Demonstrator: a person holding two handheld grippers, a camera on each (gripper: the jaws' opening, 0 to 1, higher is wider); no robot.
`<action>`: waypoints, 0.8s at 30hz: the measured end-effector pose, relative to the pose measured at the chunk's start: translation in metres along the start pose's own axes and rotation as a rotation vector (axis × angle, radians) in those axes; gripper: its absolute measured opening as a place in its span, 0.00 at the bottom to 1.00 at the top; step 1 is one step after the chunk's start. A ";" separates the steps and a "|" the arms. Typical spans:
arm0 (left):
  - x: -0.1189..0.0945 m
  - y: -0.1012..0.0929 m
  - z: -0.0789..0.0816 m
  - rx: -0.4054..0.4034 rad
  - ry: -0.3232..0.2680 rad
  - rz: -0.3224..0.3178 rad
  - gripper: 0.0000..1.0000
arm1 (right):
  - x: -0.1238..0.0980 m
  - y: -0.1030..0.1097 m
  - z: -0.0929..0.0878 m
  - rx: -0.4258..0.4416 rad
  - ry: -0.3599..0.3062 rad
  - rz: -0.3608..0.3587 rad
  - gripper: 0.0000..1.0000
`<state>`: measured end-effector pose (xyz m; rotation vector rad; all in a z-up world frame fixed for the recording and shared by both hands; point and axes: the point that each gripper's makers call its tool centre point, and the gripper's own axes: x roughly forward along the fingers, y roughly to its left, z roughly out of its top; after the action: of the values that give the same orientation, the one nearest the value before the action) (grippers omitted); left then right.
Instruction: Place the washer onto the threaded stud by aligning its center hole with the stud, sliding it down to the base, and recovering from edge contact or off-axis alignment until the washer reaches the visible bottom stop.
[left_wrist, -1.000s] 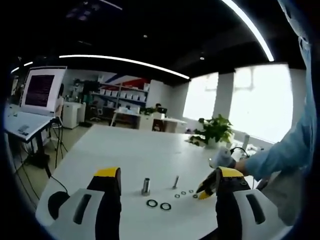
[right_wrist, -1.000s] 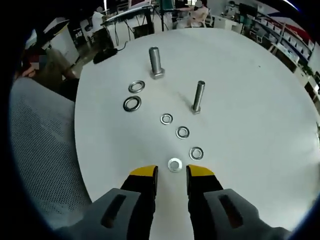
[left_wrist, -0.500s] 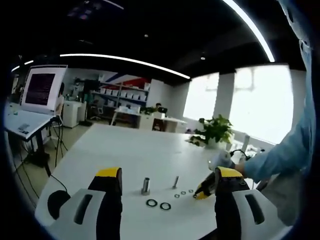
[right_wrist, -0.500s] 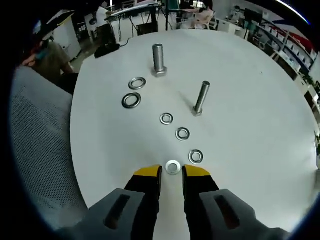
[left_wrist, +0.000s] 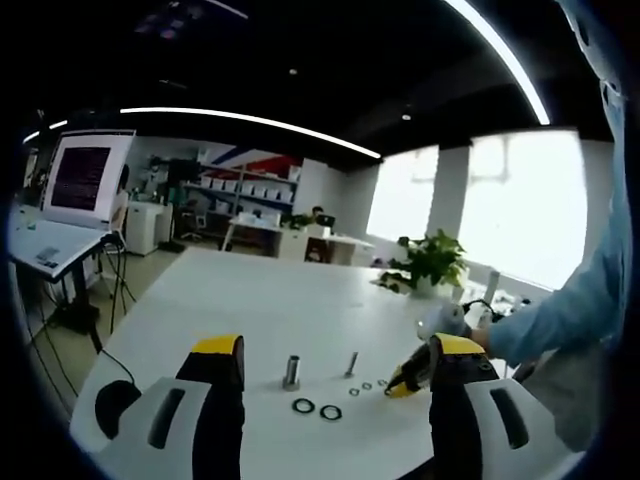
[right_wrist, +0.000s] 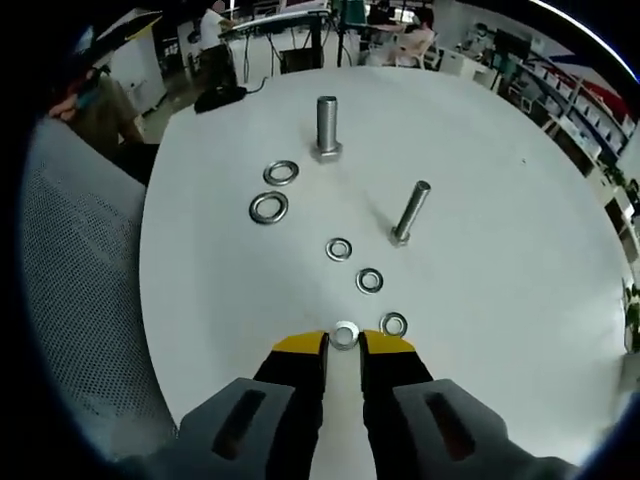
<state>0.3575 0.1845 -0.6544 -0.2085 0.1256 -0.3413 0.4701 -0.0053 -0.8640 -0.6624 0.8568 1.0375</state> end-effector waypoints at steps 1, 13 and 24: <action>0.000 0.000 0.000 0.000 0.000 0.000 0.75 | -0.001 -0.001 0.002 -0.001 -0.004 -0.002 0.14; 0.000 -0.001 0.001 0.000 -0.001 -0.003 0.75 | -0.017 -0.013 0.027 -0.022 -0.065 -0.039 0.14; 0.000 -0.002 0.000 0.002 0.003 -0.006 0.75 | -0.027 -0.034 0.055 -0.046 -0.121 -0.099 0.14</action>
<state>0.3573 0.1830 -0.6536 -0.2067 0.1274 -0.3472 0.5103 0.0149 -0.8103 -0.6674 0.6902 0.9997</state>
